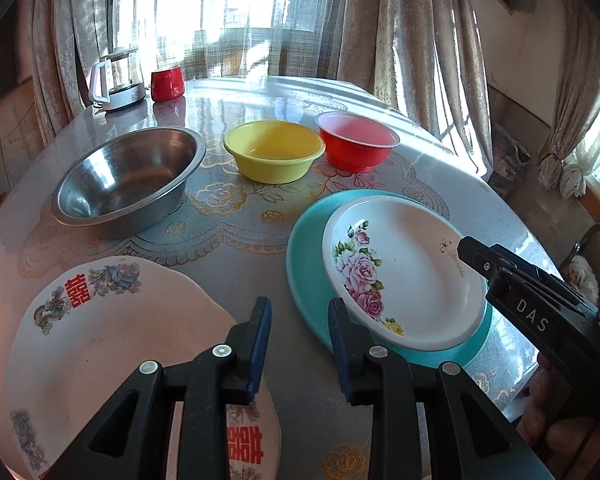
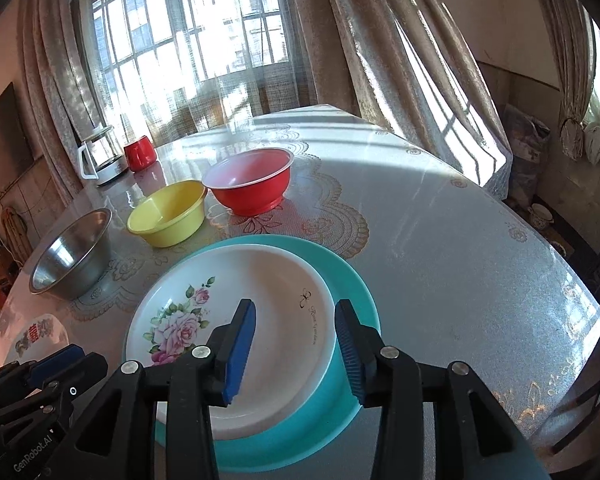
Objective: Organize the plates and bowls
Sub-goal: 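Carry the rose-patterned plate onto the teal plate with both tools and open them, then grasp the steel basin rim with both tools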
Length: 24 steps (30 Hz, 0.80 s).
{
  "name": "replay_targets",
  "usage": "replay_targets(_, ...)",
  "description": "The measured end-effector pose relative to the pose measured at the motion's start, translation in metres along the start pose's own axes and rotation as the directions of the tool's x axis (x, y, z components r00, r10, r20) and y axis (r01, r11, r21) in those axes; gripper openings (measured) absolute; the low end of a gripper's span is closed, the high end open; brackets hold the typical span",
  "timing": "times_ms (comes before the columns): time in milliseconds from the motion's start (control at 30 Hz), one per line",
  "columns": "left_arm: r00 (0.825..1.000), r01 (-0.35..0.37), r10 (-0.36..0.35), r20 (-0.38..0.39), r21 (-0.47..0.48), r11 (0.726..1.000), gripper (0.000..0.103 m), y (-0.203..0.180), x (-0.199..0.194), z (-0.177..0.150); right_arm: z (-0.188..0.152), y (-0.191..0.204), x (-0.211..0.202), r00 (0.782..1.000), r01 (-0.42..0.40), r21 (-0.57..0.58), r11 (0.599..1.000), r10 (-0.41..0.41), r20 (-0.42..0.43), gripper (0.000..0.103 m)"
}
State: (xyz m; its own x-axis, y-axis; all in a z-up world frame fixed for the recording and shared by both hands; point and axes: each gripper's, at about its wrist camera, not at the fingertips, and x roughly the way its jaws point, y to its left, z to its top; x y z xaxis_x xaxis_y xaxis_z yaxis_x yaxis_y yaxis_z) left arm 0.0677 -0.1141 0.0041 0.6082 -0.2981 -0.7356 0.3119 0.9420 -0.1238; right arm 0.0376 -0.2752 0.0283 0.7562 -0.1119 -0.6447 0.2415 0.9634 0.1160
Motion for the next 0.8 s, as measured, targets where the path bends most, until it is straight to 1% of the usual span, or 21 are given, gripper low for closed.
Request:
replay_targets(100, 1.0, -0.001, 0.001, 0.015, -0.008, 1.0, 0.031, 0.008, -0.009, 0.0, 0.003, 0.01, -0.002, 1.0, -0.028, -0.016, 0.999, 0.028, -0.001, 0.042)
replay_targets(200, 0.999, -0.008, 0.008, 0.038, -0.015, 1.0, 0.035, 0.018, -0.019, 0.001, 0.005, 0.024, -0.001, 0.995, -0.095, -0.025, 0.995, 0.095, -0.014, 0.042)
replay_targets(333, 0.999, -0.014, 0.017, 0.051, -0.051, 0.999, 0.035, 0.037, -0.028, 0.004, 0.005, 0.047, 0.003, 0.981, -0.191, -0.039, 0.981, 0.189, -0.049, 0.042)
replay_targets(400, 0.998, -0.025, 0.029, 0.059, -0.066, 0.998, 0.036, 0.048, -0.033, 0.005, 0.006, 0.059, 0.007, 0.966, -0.249, -0.039, 0.968, 0.246, -0.077, 0.042)
replay_targets(500, 0.996, -0.046, 0.052, 0.069, -0.091, 0.995, 0.037, 0.066, -0.039, 0.006, 0.008, 0.079, 0.014, 0.938, -0.33, -0.038, 0.943, 0.323, -0.122, 0.042)
replay_targets(567, 0.995, -0.059, 0.067, 0.068, -0.111, 0.992, 0.037, 0.079, -0.043, 0.006, 0.009, 0.093, 0.019, 0.925, -0.36, -0.05, 0.932, 0.35, -0.146, 0.042)
replay_targets(667, 0.992, -0.081, 0.093, 0.081, -0.134, 0.988, 0.037, 0.098, -0.05, 0.006, 0.011, 0.111, 0.028, 0.897, -0.414, -0.049, 0.909, 0.398, -0.191, 0.042)
replay_targets(733, 0.989, -0.102, 0.116, 0.088, -0.153, 0.983, 0.038, 0.112, -0.053, 0.007, 0.013, 0.122, 0.032, 0.882, -0.441, -0.05, 0.896, 0.422, -0.207, 0.042)
replay_targets(800, 0.987, -0.122, 0.139, 0.086, -0.171, 0.978, 0.039, 0.125, -0.054, 0.007, 0.016, 0.132, 0.038, 0.859, -0.475, -0.04, 0.879, 0.454, -0.237, 0.042)
